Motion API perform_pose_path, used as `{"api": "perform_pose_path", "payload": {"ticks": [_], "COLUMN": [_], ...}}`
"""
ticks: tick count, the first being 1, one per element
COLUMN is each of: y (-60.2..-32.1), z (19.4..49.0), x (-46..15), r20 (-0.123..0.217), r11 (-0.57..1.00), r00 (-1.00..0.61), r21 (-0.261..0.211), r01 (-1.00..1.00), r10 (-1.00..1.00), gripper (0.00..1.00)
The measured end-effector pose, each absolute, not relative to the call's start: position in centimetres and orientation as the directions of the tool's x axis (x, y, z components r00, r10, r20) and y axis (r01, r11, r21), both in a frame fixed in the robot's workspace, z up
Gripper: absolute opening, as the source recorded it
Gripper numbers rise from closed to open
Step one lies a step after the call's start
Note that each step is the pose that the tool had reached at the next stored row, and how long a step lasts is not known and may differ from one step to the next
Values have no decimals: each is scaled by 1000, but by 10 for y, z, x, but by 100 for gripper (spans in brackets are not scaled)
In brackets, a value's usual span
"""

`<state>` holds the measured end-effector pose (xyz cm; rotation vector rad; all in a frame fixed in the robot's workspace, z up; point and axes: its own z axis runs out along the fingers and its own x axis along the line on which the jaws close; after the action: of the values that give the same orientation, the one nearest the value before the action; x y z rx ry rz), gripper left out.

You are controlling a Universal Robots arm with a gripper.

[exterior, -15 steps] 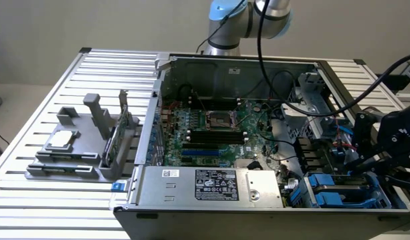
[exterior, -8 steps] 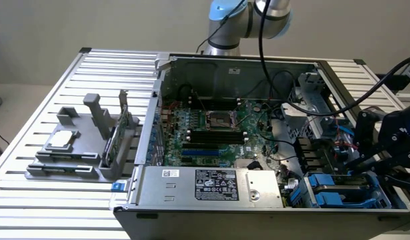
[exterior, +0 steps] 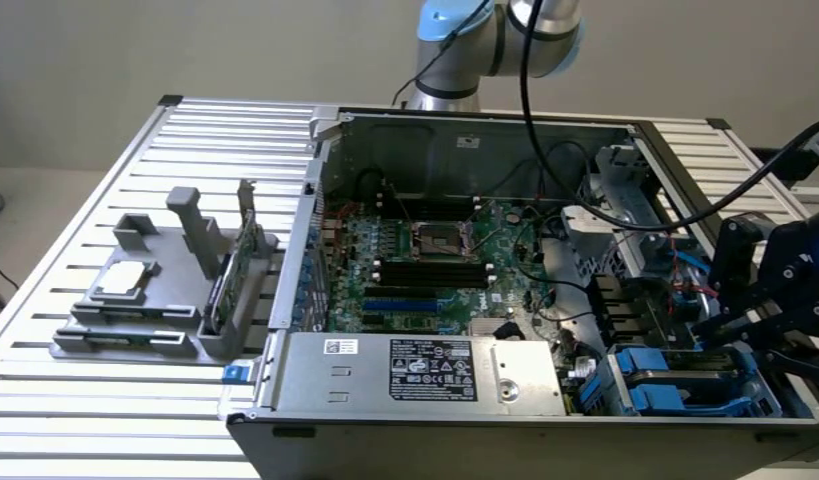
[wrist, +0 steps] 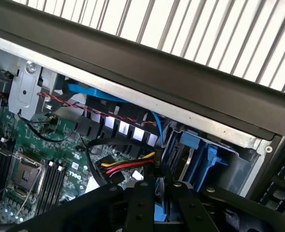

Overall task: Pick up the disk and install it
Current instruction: 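Insert the first disk wire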

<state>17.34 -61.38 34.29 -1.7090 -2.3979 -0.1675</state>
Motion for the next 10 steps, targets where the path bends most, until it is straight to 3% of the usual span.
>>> {"api": "perform_pose_path", "payload": {"ticks": [10], "y": [-614], "z": [343], "x": [174], "r20": [202], "r11": [244], "r00": [-231], "r21": [-43], "r01": [969], "r10": [952], "gripper": [18]}}
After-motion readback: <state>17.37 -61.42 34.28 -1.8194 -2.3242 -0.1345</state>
